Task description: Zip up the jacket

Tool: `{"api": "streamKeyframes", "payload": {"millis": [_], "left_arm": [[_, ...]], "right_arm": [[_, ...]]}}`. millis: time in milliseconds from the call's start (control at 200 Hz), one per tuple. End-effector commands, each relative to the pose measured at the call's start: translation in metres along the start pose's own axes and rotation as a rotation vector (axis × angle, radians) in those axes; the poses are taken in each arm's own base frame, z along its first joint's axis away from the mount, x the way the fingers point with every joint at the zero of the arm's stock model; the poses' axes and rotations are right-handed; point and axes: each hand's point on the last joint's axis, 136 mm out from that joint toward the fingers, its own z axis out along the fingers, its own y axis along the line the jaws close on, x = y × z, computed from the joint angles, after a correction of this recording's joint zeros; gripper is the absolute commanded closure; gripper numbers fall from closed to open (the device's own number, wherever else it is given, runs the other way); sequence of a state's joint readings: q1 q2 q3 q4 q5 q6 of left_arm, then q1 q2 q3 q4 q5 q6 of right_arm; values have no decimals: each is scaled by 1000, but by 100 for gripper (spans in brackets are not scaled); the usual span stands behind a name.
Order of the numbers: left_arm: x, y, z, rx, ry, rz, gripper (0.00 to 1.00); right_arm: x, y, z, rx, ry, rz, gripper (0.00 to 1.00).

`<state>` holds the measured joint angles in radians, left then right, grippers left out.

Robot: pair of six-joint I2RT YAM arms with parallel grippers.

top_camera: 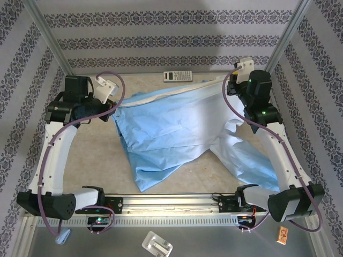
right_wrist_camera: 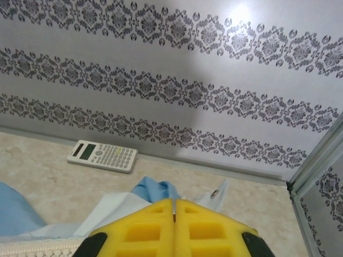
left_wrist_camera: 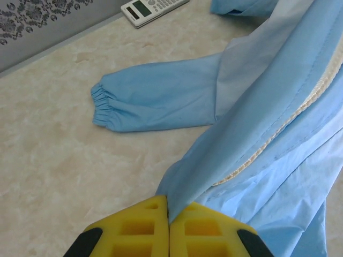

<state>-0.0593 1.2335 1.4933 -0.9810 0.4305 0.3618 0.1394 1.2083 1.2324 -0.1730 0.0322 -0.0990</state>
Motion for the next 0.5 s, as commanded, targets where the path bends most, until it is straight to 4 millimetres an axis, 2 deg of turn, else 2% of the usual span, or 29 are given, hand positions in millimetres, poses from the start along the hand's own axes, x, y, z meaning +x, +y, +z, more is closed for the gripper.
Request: {"api": "streamKeyframes", "payload": {"millis": [0,140,255,350,495], "left_arm": [[7,2,13,-3,11,32,100],[46,-9,33,61,109,-2,100],[71,-11,35,32,133,19,100],[85,-11,30,-8,125,45,100],[108,-12,27,-47,157,44,100]], "right_arm": [[30,1,13,-21,64,68,100],[119,26,48,-116,238,200,100],[179,39,71,-145,359,270,100],[205,40,87,-155,416,305,100],[207,31,97,-144,408,339,100]]}}
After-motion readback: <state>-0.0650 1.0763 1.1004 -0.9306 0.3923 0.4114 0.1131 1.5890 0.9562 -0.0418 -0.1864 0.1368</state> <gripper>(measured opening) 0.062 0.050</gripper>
